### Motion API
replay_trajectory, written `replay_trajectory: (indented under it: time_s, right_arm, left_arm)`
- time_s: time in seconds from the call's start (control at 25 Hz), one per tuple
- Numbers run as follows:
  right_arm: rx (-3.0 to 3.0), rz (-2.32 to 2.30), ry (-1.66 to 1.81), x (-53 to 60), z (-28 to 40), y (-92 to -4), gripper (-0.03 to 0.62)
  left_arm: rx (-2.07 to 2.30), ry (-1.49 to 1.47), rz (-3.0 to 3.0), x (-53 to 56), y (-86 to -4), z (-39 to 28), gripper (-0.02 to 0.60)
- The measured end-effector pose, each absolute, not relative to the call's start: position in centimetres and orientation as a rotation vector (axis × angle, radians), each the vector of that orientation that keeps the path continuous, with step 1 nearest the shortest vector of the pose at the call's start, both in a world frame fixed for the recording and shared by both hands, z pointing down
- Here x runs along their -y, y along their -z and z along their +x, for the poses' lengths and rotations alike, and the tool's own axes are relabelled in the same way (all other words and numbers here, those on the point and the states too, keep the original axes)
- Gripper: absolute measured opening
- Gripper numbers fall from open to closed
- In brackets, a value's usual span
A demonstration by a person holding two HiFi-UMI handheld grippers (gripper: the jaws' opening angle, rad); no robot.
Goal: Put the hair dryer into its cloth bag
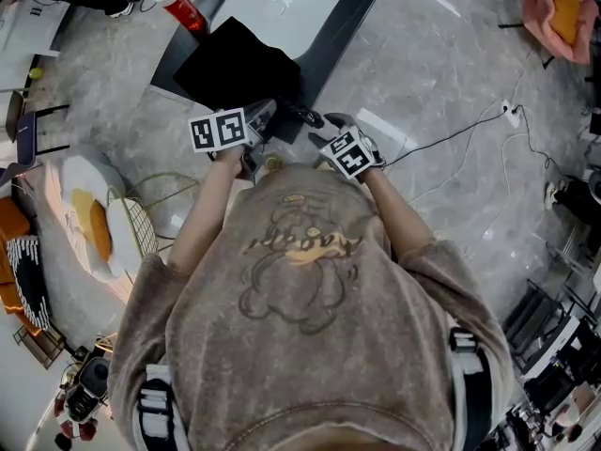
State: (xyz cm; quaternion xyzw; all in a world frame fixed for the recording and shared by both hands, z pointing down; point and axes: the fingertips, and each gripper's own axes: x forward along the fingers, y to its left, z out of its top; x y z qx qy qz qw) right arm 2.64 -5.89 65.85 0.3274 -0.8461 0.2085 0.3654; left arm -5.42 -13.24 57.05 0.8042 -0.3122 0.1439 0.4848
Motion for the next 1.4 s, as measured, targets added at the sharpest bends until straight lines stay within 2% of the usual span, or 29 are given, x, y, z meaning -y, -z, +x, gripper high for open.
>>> replay_trajectory:
  time_s: [0.44, 1.4]
  right_arm:
    - [2.171, 0.88, -0.539, 7.2, 1.9, -65.5, 0.166]
    - [2.236, 0.857, -0.485, 7.3, 1.6, -61.6, 0.144]
  left_arm:
    - [0.749, -0.359, 1.955, 13.4, -57.4, -5.3, 0.031]
    - [0.73, -0.314, 1.961, 13.8, -56.4, -5.3, 0.031]
